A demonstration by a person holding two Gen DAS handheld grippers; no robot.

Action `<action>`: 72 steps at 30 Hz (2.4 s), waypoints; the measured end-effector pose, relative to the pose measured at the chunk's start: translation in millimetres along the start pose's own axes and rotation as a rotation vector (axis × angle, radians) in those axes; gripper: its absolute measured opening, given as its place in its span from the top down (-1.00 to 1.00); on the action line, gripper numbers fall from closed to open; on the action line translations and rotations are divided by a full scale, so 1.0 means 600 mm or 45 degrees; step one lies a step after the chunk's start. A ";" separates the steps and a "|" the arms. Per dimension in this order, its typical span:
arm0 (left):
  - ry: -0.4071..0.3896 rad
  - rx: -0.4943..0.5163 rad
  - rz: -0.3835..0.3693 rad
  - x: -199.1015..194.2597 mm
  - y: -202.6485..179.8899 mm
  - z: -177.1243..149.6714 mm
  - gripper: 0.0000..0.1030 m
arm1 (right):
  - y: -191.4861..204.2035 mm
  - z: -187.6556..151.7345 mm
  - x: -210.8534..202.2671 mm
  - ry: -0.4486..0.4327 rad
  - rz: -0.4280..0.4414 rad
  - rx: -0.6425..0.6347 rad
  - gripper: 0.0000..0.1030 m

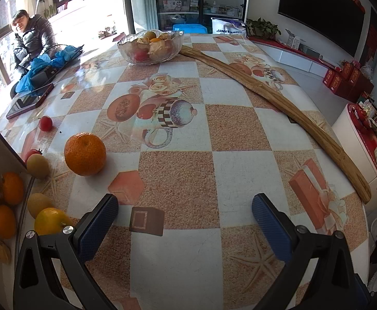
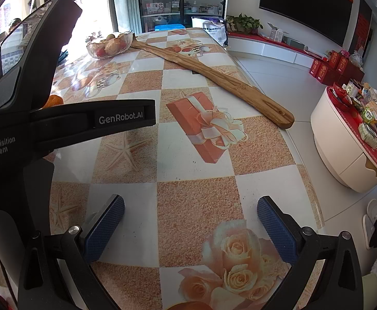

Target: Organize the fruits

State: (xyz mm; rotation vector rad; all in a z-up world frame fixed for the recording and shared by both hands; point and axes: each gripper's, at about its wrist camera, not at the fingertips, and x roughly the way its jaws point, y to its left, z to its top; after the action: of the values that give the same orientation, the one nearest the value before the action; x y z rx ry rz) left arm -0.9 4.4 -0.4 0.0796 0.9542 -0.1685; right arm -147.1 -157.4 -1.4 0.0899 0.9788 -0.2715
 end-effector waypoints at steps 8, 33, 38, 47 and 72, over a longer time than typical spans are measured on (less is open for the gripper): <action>0.000 0.000 0.000 0.000 -0.001 0.000 -1.00 | 0.000 0.000 0.000 0.000 0.000 0.000 -1.00; 0.000 0.000 0.000 0.000 -0.001 0.000 -1.00 | -0.002 -0.001 -0.001 -0.002 -0.001 0.000 -1.00; 0.000 0.000 0.000 0.000 -0.001 0.000 -1.00 | -0.002 -0.002 -0.001 -0.002 0.001 -0.002 -1.00; 0.000 0.000 0.000 0.000 0.000 0.000 -1.00 | -0.002 -0.002 -0.002 -0.003 0.000 -0.001 -1.00; 0.000 0.000 0.000 0.000 0.000 0.000 -1.00 | 0.010 0.003 -0.002 -0.005 0.035 -0.032 -1.00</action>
State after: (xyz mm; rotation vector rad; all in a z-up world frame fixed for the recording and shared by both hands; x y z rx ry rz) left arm -1.0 4.7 -0.6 0.0792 0.9542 -0.1686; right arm -144.5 -151.9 0.3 0.0798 0.9762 -0.2342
